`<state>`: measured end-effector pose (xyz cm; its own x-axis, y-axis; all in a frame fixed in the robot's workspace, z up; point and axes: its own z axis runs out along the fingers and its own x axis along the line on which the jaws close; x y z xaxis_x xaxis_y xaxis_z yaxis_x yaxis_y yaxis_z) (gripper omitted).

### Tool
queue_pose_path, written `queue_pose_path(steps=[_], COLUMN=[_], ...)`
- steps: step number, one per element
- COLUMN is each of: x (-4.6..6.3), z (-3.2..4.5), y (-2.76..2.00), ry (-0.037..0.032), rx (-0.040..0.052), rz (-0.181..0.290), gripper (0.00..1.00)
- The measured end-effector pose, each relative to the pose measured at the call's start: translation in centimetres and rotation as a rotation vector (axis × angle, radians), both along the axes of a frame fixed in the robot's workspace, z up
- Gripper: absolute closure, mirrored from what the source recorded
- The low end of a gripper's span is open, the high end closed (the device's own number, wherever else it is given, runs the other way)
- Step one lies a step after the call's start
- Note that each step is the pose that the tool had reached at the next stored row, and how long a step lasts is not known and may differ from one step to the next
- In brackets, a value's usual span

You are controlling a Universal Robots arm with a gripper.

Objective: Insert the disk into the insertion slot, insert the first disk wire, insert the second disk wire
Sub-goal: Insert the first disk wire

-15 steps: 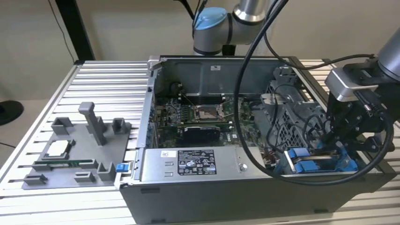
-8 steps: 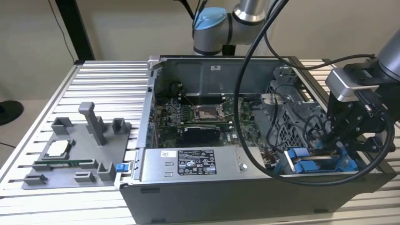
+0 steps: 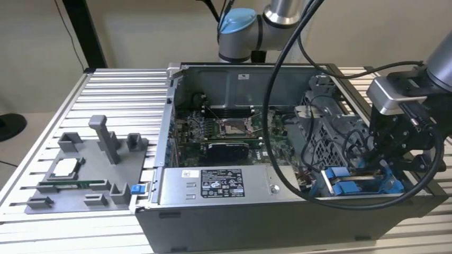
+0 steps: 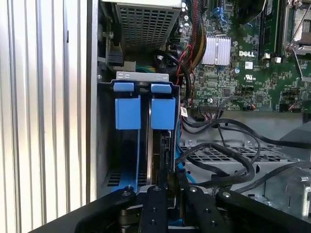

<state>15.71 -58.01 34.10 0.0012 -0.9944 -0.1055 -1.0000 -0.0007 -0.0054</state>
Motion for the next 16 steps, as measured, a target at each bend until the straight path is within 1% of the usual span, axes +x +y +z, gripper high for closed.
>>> queue_pose_path(steps=[8,16], x=[-0.08,-0.17], z=[0.07,-0.18], y=[-0.04,-0.04], ry=[-0.0049,-0.0088], rx=[-0.0034,-0.0046], rz=[-0.01,-0.019], gripper=[1.0,1.0])
